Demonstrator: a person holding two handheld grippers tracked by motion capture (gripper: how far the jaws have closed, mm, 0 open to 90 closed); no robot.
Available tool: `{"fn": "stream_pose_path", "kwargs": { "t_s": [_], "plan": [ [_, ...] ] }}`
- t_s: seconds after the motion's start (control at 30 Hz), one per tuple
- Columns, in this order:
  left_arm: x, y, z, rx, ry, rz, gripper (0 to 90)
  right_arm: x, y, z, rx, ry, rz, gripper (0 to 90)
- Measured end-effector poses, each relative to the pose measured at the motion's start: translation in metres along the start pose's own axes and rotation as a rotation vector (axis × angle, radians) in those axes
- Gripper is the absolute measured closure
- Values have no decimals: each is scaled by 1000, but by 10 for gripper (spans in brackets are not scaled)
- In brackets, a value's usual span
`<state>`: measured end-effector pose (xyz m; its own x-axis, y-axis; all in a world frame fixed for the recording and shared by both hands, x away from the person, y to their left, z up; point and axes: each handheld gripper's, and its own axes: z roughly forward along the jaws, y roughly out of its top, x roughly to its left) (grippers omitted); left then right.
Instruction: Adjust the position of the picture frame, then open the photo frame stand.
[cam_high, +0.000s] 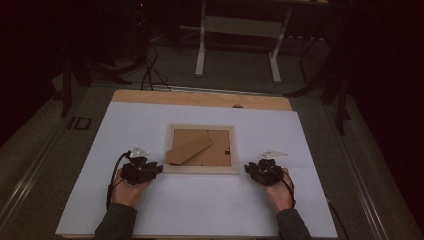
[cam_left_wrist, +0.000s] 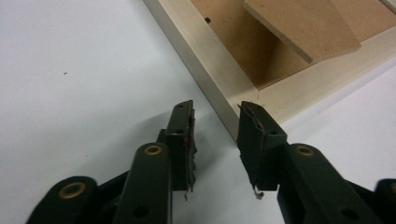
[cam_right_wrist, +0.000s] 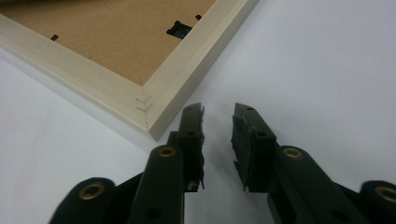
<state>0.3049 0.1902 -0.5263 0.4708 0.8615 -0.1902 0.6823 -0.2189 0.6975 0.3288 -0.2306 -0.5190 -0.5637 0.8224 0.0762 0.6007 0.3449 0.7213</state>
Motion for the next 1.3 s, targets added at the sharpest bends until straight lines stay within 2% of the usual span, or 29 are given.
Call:
{"fn": "stream_pose_path", "kwargs": {
  "t_s": [0.3,0.53,0.93,1.03,1.1,1.3],
  "plan": [
    [4,0,-3,-20,14,-15,610,-3,1,-4,-15,7,0,678],
    [9,0,-6,-29,25,-42,582,-4,1,-6,-23,11,4,662],
    [12,5,-18,-61,37,-63,548,-3,1,-7,-26,19,8,636],
    [13,7,-22,-79,27,-83,518,-3,1,-7,-29,21,10,631],
    [14,10,-26,-95,33,-89,504,-3,1,-8,-30,22,8,629],
    [12,12,-30,-101,46,-94,500,-2,1,-8,-32,27,8,624]
  ]
}}
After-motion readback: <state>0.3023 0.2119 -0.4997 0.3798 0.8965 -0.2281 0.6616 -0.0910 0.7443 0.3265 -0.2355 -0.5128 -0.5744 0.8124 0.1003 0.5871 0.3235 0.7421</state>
